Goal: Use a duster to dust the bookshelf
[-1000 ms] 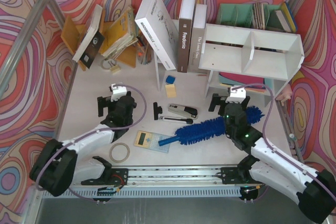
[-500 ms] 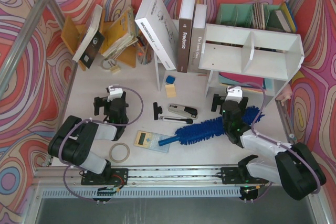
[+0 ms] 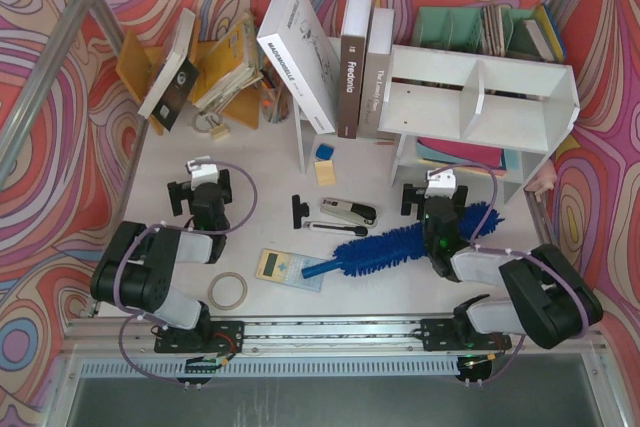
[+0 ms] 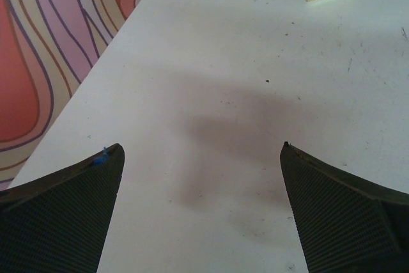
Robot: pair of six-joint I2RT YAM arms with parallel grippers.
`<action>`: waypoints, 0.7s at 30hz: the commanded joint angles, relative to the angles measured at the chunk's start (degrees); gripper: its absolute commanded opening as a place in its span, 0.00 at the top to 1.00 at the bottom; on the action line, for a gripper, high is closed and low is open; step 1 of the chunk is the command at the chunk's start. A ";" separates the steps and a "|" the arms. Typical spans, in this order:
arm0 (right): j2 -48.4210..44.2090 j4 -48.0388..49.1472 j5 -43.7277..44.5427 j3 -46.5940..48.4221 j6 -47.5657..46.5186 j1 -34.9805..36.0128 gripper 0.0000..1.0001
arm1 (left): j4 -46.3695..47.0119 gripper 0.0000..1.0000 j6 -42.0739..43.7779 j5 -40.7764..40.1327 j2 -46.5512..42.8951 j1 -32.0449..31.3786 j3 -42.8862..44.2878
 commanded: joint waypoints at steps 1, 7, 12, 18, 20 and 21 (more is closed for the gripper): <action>2.48 9.34 -2.94 -0.70 -3.34 -1.23 0.01 | -3.62 0.02 -3.24 4.98 -1.55 1.49 1.03; 5.97 14.87 -7.15 -0.92 -4.45 -3.77 0.01 | -3.49 0.02 -3.79 6.99 -1.71 2.36 0.71; 8.66 17.39 -11.70 -0.01 -6.28 -6.07 0.01 | -3.00 0.02 -4.84 9.88 -2.05 3.74 -0.09; 11.12 18.09 -16.87 1.81 -5.98 -10.13 0.01 | 6.97 0.02 -5.65 13.41 2.84 6.05 -2.33; 11.95 17.85 -19.44 2.46 -5.90 -11.64 0.01 | -1.42 0.02 -7.56 13.56 -0.21 6.45 -1.45; 12.75 18.43 -20.39 2.61 -5.90 -11.95 0.01 | 1.98 0.02 -6.76 12.97 1.69 6.55 -1.42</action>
